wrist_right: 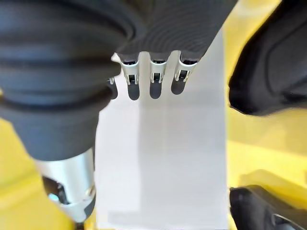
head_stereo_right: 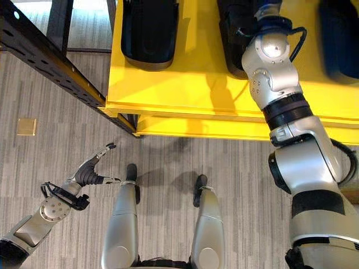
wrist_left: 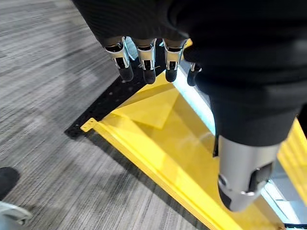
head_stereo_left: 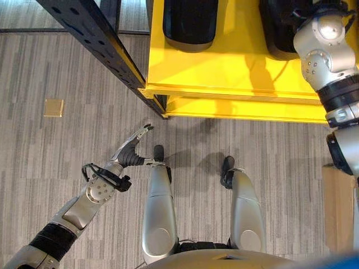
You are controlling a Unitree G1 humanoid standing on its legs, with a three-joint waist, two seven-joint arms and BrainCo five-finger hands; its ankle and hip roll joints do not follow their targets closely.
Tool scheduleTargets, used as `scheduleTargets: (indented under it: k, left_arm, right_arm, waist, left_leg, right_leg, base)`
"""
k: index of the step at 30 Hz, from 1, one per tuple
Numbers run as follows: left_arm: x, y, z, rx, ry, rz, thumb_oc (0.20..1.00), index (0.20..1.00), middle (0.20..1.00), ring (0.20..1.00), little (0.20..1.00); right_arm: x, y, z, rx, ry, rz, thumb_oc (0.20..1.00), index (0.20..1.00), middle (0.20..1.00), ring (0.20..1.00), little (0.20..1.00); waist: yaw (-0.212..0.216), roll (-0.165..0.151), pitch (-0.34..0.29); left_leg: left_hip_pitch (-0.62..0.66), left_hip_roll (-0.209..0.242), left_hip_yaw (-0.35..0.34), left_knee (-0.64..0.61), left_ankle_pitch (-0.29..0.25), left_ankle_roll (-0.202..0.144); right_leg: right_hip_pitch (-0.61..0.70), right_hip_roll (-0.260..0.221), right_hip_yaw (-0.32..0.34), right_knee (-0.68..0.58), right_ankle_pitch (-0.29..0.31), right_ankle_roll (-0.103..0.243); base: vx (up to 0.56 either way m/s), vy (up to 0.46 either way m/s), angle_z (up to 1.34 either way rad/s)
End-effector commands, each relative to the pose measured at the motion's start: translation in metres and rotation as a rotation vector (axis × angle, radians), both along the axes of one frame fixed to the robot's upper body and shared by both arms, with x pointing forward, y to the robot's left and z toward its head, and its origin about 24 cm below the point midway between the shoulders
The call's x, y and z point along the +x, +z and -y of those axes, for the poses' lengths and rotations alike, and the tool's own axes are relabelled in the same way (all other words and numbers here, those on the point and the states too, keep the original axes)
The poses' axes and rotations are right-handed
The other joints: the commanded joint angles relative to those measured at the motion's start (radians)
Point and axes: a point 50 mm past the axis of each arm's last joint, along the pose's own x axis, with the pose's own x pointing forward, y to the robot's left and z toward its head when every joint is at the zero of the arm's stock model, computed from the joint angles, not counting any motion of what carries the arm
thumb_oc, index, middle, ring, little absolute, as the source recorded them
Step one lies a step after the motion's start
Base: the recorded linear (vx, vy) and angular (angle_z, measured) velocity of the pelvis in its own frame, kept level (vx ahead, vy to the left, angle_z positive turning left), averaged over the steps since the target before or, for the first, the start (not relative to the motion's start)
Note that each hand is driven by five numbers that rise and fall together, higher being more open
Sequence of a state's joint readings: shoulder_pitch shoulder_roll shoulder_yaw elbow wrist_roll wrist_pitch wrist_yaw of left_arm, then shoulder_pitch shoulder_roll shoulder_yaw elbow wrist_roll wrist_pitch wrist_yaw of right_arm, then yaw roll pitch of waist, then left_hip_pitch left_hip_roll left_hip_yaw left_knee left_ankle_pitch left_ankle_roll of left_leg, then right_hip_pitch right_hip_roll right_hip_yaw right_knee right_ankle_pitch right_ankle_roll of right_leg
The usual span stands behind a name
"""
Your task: Move parts from the plastic box to the shelf.
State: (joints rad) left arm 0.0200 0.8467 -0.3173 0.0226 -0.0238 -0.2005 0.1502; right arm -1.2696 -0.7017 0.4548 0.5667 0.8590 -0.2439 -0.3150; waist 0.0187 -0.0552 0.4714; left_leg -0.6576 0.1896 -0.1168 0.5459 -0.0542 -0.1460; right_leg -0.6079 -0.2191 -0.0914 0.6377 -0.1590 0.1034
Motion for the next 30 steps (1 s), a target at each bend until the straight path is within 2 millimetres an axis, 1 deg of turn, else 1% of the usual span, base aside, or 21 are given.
scheduleTargets:
  k: [1,2,3,4,5,7,8,9,10,12,14,15,16,18,19,23,24,25,26,27,30]
  left_arm:
    - [-0.011,-0.004,-0.002,0.031,-0.024,0.000,1.000,1.000,1.000,1.000,1.000]
    - [-0.010,-0.004,-0.002,0.036,-0.026,0.000,1.000,1.000,1.000,1.000,1.000]
    - [-0.011,-0.004,-0.001,0.055,-0.037,0.010,1.000,1.000,1.000,1.000,1.000]
    - [-0.011,-0.004,-0.001,0.059,-0.040,0.008,1.000,1.000,1.000,1.000,1.000]
    - [-0.012,-0.005,0.000,0.072,-0.049,0.012,1.000,1.000,1.000,1.000,1.000]
    - [-0.013,-0.004,0.000,0.090,-0.054,0.029,1.000,1.000,1.000,1.000,1.000]
    - [-0.014,-0.004,0.000,0.095,-0.057,0.036,1.000,1.000,1.000,1.000,1.000]
    - [-0.014,-0.004,0.000,0.095,-0.057,0.036,1.000,1.000,1.000,1.000,1.000]
    - [-0.014,-0.003,0.001,0.109,-0.063,0.055,1.000,1.000,1.000,1.000,1.000]
    - [-0.016,-0.003,0.001,0.119,-0.063,0.064,1.000,1.000,1.000,1.000,1.000]
    - [-0.017,-0.002,0.000,0.142,-0.069,0.078,1.000,1.000,1.000,1.000,1.000]
    - [-0.018,-0.003,0.001,0.146,-0.072,0.081,1.000,1.000,1.000,1.000,1.000]
    - [-0.019,-0.003,0.001,0.153,-0.077,0.080,1.000,1.000,1.000,1.000,1.000]
    - [-0.021,-0.003,0.001,0.161,-0.082,0.089,1.000,1.000,1.000,1.000,1.000]
    - [-0.023,-0.002,0.002,0.162,-0.089,0.095,1.000,1.000,1.000,1.000,1.000]
    - [-0.026,-0.003,0.003,0.187,-0.097,0.120,1.000,1.000,1.000,1.000,1.000]
    - [-0.027,-0.004,0.004,0.188,-0.097,0.121,1.000,1.000,1.000,1.000,1.000]
    - [-0.027,-0.004,0.006,0.190,-0.105,0.126,1.000,1.000,1.000,1.000,1.000]
    - [-0.027,-0.004,0.006,0.191,-0.104,0.129,1.000,1.000,1.000,1.000,1.000]
    - [-0.028,-0.005,0.006,0.194,-0.103,0.131,1.000,1.000,1.000,1.000,1.000]
    - [-0.029,-0.007,0.006,0.198,-0.106,0.127,1.000,1.000,1.000,1.000,1.000]
  right_arm:
    - [-0.021,0.004,0.030,-0.043,-0.097,0.141,1.000,1.000,1.000,1.000,1.000]
    - [-0.025,-0.002,0.033,-0.079,-0.130,0.146,1.000,1.000,1.000,1.000,1.000]
    - [-0.034,-0.010,0.040,-0.179,-0.184,0.167,1.000,1.000,1.000,1.000,1.000]
    - [-0.035,-0.012,0.041,-0.177,-0.188,0.163,1.000,1.000,1.000,1.000,1.000]
    - [-0.039,-0.026,0.048,-0.241,-0.241,0.146,1.000,1.000,1.000,1.000,1.000]
    - [-0.049,-0.044,0.057,-0.366,-0.315,0.136,1.000,1.000,1.000,1.000,1.000]
    - [-0.053,-0.053,0.063,-0.386,-0.343,0.122,1.000,1.000,1.000,1.000,1.000]
    - [-0.053,-0.053,0.063,-0.386,-0.343,0.122,1.000,1.000,1.000,1.000,1.000]
    - [-0.059,-0.070,0.071,-0.458,-0.403,0.097,1.000,1.000,1.000,1.000,1.000]
    - [-0.067,-0.091,0.074,-0.502,-0.427,0.064,1.000,1.000,1.000,1.000,1.000]
    - [-0.077,-0.105,0.077,-0.645,-0.485,0.049,1.000,1.000,1.000,1.000,1.000]
    - [-0.080,-0.116,0.078,-0.656,-0.487,0.024,1.000,1.000,1.000,1.000,1.000]
    - [-0.081,-0.121,0.082,-0.676,-0.505,0.006,1.000,1.000,1.000,1.000,1.000]
    - [-0.085,-0.130,0.080,-0.758,-0.537,0.002,1.000,1.000,1.000,1.000,1.000]
    - [-0.084,-0.143,0.081,-0.838,-0.561,-0.037,1.000,1.000,1.000,1.000,1.000]
    - [-0.077,-0.165,0.081,-1.139,-0.665,-0.069,1.000,1.000,1.000,1.000,1.000]
    - [-0.074,-0.170,0.081,-1.164,-0.670,-0.089,1.000,1.000,1.000,1.000,1.000]
    - [-0.068,-0.176,0.081,-1.235,-0.681,-0.108,1.000,1.000,1.000,1.000,1.000]
    - [-0.065,-0.180,0.081,-1.261,-0.680,-0.120,1.000,1.000,1.000,1.000,1.000]
    - [-0.057,-0.181,0.080,-1.299,-0.695,-0.134,1.000,1.000,1.000,1.000,1.000]
    - [-0.046,-0.185,0.077,-1.329,-0.700,-0.153,1.000,1.000,1.000,1.000,1.000]
  waist:
    - [0.004,-0.008,-0.056]
    - [0.000,-0.008,-0.057]
    - [-0.010,-0.010,-0.057]
    - [-0.007,-0.011,-0.059]
    - [-0.013,-0.009,-0.062]
    - [-0.022,-0.010,-0.068]
    - [-0.024,-0.009,-0.069]
    - [-0.024,-0.009,-0.069]
    - [-0.027,-0.010,-0.073]
    - [-0.032,-0.011,-0.076]
    - [-0.037,-0.011,-0.080]
    - [-0.038,-0.010,-0.083]
    - [-0.038,-0.010,-0.085]
    - [-0.040,-0.010,-0.089]
    - [-0.037,-0.010,-0.094]
    - [-0.032,-0.007,-0.101]
    - [-0.031,-0.007,-0.101]
    - [-0.025,-0.004,-0.099]
    - [-0.022,-0.003,-0.096]
    - [-0.017,0.001,-0.090]
    - [-0.011,0.006,-0.085]
  left_leg:
    - [-0.004,0.033,0.023,-0.017,-0.010,0.016]
    - [-0.005,0.032,0.023,-0.020,-0.003,0.017]
    - [0.002,0.035,0.022,-0.012,-0.014,0.016]
    - [0.002,0.035,0.022,-0.013,-0.013,0.016]
    - [0.008,0.036,0.021,-0.013,-0.015,0.017]
    - [0.014,0.036,0.022,-0.021,-0.007,0.019]
    - [0.014,0.036,0.020,-0.021,-0.007,0.020]
    - [0.014,0.036,0.020,-0.021,-0.007,0.020]
    - [0.017,0.035,0.019,-0.022,-0.007,0.021]
    - [0.023,0.036,0.021,-0.023,-0.014,0.021]
    - [0.022,0.035,0.019,-0.027,-0.008,0.022]
    - [0.021,0.036,0.018,-0.027,-0.008,0.022]
    - [0.021,0.036,0.018,-0.028,-0.008,0.022]
    - [0.024,0.037,0.019,-0.026,-0.017,0.021]
    - [0.022,0.037,0.018,-0.024,-0.017,0.021]
    - [0.013,0.035,0.019,-0.024,-0.011,0.021]
    - [0.013,0.035,0.019,-0.023,-0.011,0.021]
    - [0.016,0.035,0.020,-0.019,-0.019,0.020]
    - [0.012,0.033,0.019,-0.021,-0.010,0.021]
    - [0.008,0.031,0.019,-0.021,-0.008,0.022]
    - [0.006,0.030,0.020,-0.023,-0.005,0.021]
  right_leg:
    - [0.047,0.011,0.029,-0.028,0.015,0.004]
    - [0.048,0.011,0.028,-0.032,0.021,0.004]
    - [0.057,0.010,0.030,-0.029,0.013,0.005]
    - [0.058,0.010,0.029,-0.030,0.014,0.005]
    - [0.061,0.011,0.030,-0.028,0.013,0.006]
    - [0.066,0.011,0.029,-0.036,0.019,0.008]
    - [0.070,0.010,0.029,-0.038,0.019,0.009]
    - [0.070,0.010,0.029,-0.038,0.019,0.009]
    - [0.072,0.009,0.030,-0.040,0.020,0.011]
    - [0.078,0.009,0.029,-0.041,0.015,0.014]
    - [0.078,0.009,0.030,-0.046,0.021,0.016]
    - [0.080,0.008,0.028,-0.047,0.021,0.017]
    - [0.080,0.008,0.028,-0.047,0.021,0.018]
    - [0.082,0.009,0.029,-0.044,0.015,0.020]
    - [0.080,0.009,0.031,-0.043,0.014,0.021]
    - [0.074,0.006,0.035,-0.045,0.018,0.023]
    - [0.073,0.006,0.035,-0.045,0.018,0.023]
    - [0.072,0.006,0.036,-0.039,0.010,0.022]
    - [0.066,0.005,0.037,-0.039,0.018,0.022]
    - [0.062,0.005,0.037,-0.035,0.018,0.021]
    - [0.057,0.005,0.037,-0.034,0.018,0.020]
  base:
    - [0.00,0.000,0.00]
    - [-0.02,-0.006,-0.05]
    - [-0.02,-0.006,-0.06]
    - [0.00,-0.016,-0.05]
    - [-0.02,-0.005,-0.05]
    - [-0.02,-0.005,-0.05]
    - [0.00,-0.005,-0.04]
    - [-0.01,-0.013,-0.03]
    - [-0.01,-0.013,-0.06]
    - [0.00,-0.014,-0.04]
    - [0.00,0.000,0.00]
    - [0.00,0.000,0.00]
    - [0.00,0.000,0.00]
    - [0.00,0.000,0.00]
    - [0.00,0.000,0.00]
    - [0.00,-0.015,0.04]
    - [0.02,-0.013,0.05]
    - [-0.01,-0.011,0.04]
    - [-0.02,-0.014,0.04]
    - [-0.03,-0.014,0.05]
    - [-0.01,-0.005,0.03]
